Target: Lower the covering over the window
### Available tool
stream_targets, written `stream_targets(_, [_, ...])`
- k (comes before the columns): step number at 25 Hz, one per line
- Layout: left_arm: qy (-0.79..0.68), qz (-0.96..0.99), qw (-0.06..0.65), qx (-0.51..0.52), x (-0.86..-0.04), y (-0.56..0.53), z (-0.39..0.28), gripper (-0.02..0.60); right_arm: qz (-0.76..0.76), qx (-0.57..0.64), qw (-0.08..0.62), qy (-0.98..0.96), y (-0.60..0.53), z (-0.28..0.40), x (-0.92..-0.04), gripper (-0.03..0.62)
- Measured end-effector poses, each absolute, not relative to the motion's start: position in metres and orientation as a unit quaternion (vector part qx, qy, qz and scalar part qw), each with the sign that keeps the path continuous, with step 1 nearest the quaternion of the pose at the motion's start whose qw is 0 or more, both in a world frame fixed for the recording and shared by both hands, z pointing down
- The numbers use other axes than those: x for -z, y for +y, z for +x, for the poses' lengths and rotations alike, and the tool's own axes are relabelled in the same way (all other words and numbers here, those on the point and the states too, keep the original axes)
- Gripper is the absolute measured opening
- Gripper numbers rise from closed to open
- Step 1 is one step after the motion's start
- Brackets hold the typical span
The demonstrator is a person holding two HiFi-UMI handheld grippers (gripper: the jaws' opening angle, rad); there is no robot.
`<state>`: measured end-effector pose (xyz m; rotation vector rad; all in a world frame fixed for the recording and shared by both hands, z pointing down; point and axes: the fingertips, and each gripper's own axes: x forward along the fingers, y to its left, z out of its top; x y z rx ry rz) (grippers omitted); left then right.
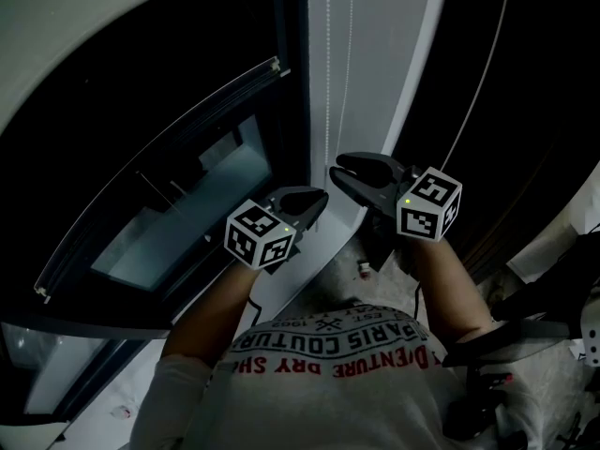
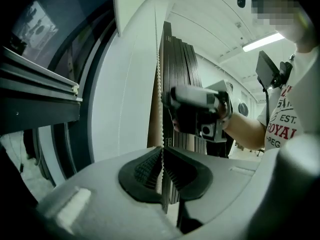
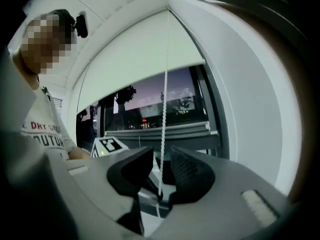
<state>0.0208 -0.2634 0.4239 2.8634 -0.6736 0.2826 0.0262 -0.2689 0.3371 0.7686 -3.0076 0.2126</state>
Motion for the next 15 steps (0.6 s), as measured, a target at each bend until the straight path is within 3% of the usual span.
stream_targets(5, [-0.225, 0.965, 0.093, -0.099, -0.424, -0.264, 0.023, 0.015, 0.239, -0.038, -0.003, -0.970, -0.277, 0.006, -0.295, 0.087])
stream_targets(9, [-0.224, 0.965, 0.092, -0.099, -0.426, -0.265, 0.024, 0.015, 0.256, -0.029, 0.007, -0.966, -0.288, 0.005, -0.298, 0.012])
stream_targets(15, [-0.228, 0.965, 0.092, -0.096, -0.426, -0.266, 0.020, 0.015, 0.256, -0.035, -0.010, -0.966, -0.288, 0.005, -0.296, 0.006])
